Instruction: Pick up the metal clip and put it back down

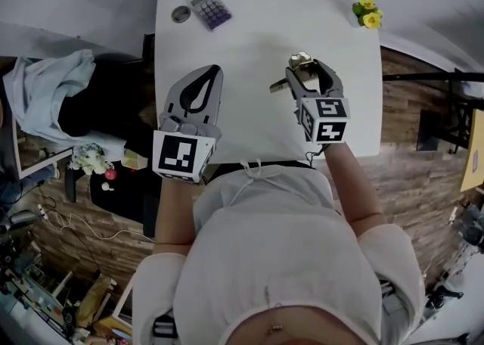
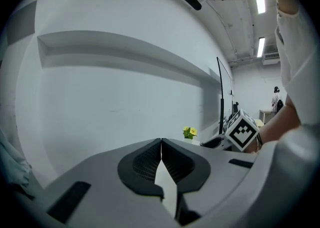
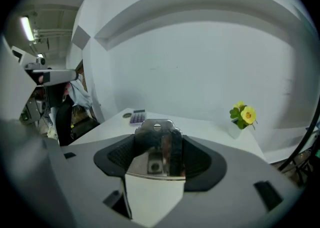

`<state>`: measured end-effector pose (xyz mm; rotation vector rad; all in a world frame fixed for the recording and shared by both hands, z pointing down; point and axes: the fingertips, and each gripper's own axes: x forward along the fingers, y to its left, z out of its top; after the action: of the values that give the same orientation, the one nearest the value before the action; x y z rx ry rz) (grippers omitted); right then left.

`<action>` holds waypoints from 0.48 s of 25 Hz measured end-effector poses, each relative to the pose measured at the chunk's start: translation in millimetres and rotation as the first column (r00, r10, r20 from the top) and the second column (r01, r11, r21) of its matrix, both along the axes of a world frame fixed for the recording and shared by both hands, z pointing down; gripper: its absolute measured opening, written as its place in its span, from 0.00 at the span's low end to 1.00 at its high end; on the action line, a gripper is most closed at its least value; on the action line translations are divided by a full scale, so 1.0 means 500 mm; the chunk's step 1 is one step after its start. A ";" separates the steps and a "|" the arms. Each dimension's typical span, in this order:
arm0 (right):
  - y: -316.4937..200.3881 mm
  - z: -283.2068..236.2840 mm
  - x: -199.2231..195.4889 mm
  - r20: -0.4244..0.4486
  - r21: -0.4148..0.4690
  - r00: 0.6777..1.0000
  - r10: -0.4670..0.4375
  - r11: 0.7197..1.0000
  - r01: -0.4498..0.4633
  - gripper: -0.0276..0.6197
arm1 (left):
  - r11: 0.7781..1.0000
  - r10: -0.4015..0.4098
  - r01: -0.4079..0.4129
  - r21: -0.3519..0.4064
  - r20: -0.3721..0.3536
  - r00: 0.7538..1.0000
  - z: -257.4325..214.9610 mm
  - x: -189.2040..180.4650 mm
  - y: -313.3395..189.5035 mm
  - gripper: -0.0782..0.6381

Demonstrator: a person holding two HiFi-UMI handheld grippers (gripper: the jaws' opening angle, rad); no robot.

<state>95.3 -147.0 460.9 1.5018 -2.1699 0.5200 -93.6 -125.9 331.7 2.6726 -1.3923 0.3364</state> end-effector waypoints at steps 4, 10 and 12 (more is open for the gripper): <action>-0.003 0.098 -0.008 -0.019 -0.108 1.000 0.000 0.994 -0.002 0.50 | 1.000 0.004 -0.004 0.001 -0.022 1.000 0.022 0.007 -0.016 0.14; -0.014 0.210 -0.021 -0.028 -0.226 1.000 0.000 0.974 -0.006 0.50 | 0.992 0.006 -0.005 -0.123 0.007 1.000 0.089 0.003 -0.028 0.14; -0.020 0.238 -0.019 -0.038 -0.246 0.999 0.003 0.969 -0.012 0.50 | 0.991 0.011 -0.010 -0.135 0.006 1.000 0.103 0.006 -0.033 0.14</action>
<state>85.8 -156.8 579.7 1.3743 -1.9882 0.7297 -90.6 -142.5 383.2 2.5721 -1.3081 0.4257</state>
